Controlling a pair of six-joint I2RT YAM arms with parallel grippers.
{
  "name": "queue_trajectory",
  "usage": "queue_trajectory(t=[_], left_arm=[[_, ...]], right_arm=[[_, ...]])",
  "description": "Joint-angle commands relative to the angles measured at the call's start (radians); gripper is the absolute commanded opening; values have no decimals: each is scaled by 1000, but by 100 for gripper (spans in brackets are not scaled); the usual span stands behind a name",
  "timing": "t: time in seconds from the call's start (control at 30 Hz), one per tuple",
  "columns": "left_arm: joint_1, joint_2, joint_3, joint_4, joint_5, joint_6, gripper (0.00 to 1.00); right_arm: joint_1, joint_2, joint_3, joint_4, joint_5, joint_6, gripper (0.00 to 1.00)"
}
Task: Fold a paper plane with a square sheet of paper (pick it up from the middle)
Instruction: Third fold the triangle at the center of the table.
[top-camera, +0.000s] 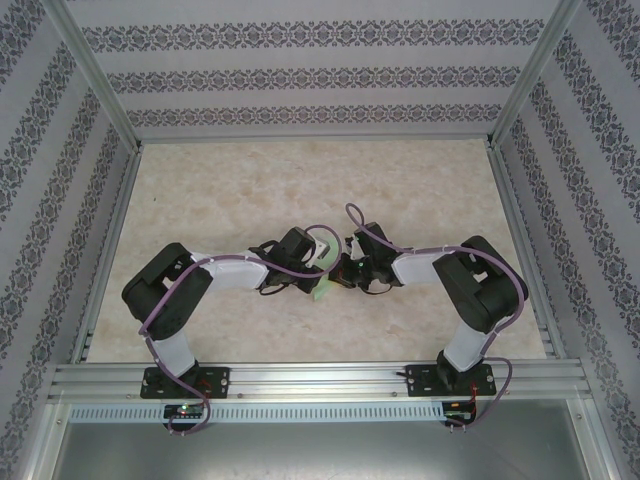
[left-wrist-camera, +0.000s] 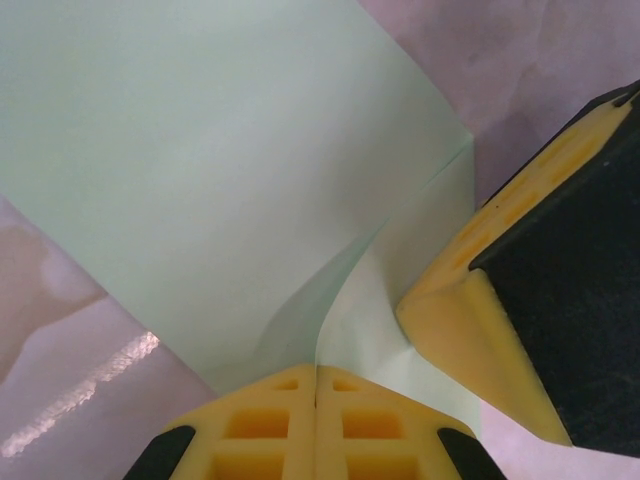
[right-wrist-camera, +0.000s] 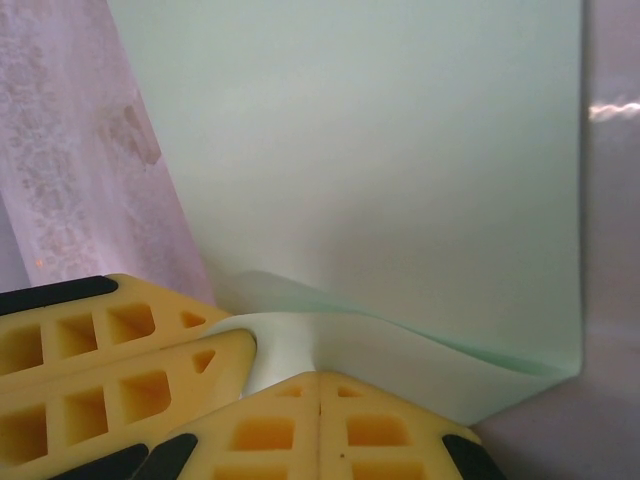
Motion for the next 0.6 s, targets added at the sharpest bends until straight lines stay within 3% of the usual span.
queue_trajectory(t=[0.0, 0.2, 0.33, 0.57], left_arm=[[9, 17, -36, -51, -30, -15, 0], [8, 13, -30, -50, -33, -16, 0], [9, 14, -26, -58, -37, -11, 0], [9, 18, -41, -34, -35, -26, 0]], right_arm=[[8, -43, -12, -24, 37, -5, 3], [24, -110, -20, 21, 8, 34, 3], [53, -64, -32, 121, -16, 97, 3], [59, 46, -45, 123, 35, 84, 2]])
